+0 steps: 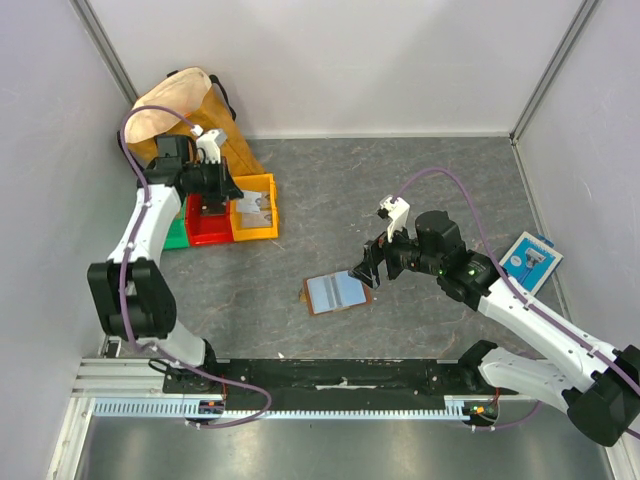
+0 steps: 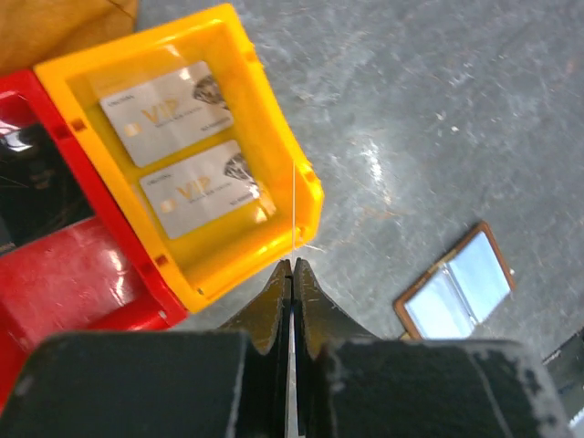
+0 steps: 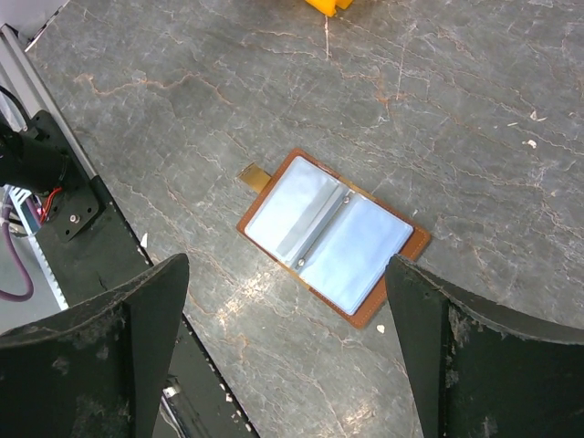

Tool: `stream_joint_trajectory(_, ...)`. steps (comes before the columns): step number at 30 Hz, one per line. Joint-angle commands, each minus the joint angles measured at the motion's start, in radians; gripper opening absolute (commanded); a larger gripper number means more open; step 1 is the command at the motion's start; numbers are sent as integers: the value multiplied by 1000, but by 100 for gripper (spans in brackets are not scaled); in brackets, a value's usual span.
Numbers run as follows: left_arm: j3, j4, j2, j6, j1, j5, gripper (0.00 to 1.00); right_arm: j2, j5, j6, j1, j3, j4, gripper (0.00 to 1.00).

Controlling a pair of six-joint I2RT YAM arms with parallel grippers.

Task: Take the credit cards out of the card holder
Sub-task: Place the credit card in the storage box.

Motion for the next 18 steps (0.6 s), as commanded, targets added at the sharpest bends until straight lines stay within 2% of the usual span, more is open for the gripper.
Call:
stream_joint_trajectory(1, 133, -48, 120, -74, -2, -102, 2, 5, 23, 7, 0, 17, 9, 95)
stream_joint_trajectory(7, 239, -17, 282, -140, -5, -119, 2, 2, 26, 4, 0, 11, 15, 95)
stream_joint_trajectory(18, 258, 143, 388, -223, -36, -179, 2, 0, 36, -1, 0, 8, 15, 95)
